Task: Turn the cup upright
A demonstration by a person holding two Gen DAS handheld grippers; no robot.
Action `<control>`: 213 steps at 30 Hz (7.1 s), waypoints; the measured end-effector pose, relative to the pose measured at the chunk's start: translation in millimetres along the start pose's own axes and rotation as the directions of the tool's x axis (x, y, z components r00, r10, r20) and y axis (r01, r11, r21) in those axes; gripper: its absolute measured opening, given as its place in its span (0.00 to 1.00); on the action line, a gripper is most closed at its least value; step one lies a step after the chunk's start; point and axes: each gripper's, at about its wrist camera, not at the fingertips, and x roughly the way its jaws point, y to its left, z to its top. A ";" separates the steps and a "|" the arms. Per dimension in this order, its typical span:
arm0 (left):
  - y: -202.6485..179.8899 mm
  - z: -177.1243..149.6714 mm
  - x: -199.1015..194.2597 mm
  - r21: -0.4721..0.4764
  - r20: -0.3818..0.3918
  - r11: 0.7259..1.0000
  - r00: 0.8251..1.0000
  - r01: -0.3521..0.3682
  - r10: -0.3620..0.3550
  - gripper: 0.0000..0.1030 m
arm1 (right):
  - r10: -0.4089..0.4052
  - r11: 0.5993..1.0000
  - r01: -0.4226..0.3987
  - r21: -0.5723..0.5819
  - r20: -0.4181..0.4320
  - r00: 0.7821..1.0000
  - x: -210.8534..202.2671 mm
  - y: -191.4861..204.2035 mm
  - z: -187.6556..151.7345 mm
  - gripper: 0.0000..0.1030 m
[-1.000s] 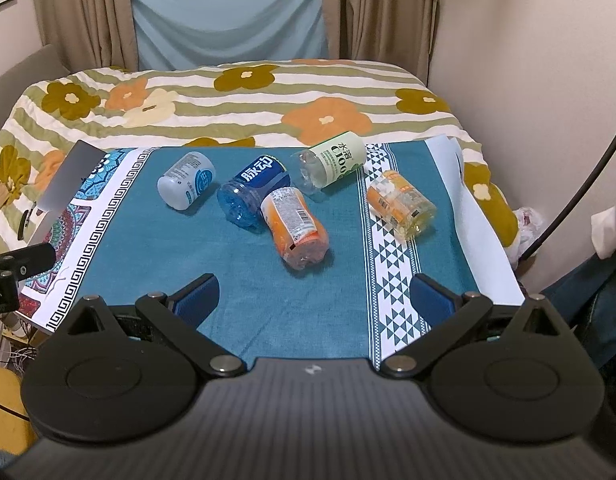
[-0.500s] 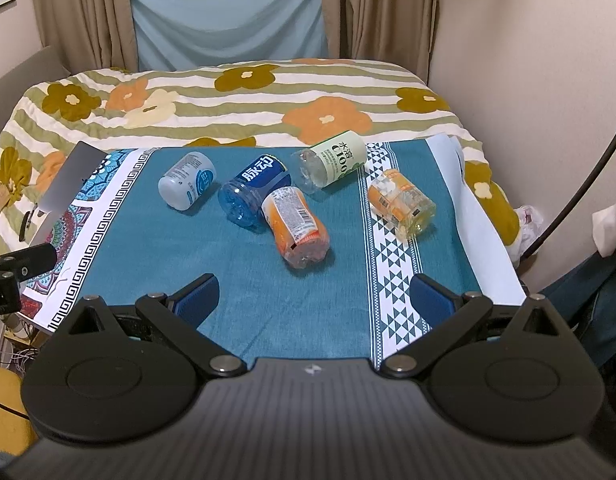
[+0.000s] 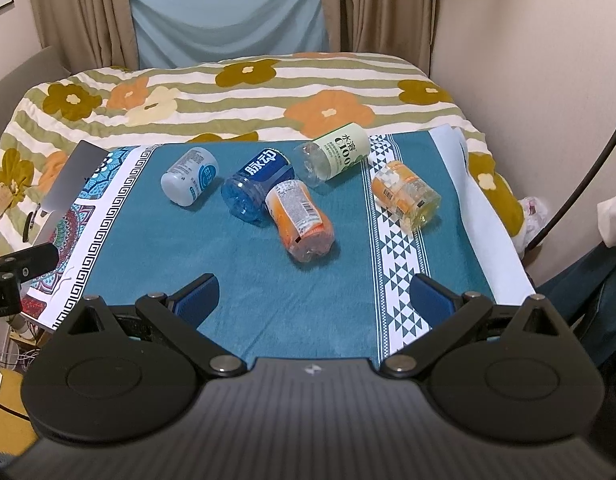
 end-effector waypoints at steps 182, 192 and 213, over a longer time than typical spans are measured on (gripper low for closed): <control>71.6 -23.4 96.7 -0.124 -0.315 0.983 0.934 0.137 -0.170 1.00 | 0.376 0.926 -0.303 0.226 -0.466 0.801 172.4 55.2 69.2 1.00; 103.6 -36.2 113.0 -0.174 -0.351 0.977 0.919 0.127 -0.182 1.00 | 0.399 0.905 -0.218 0.367 -0.550 0.733 223.0 60.7 60.6 0.86; 101.5 -34.8 110.2 -0.154 -0.354 0.978 0.916 0.143 -0.189 1.00 | 0.421 0.889 -0.266 0.373 -0.434 0.796 197.0 55.4 65.6 0.67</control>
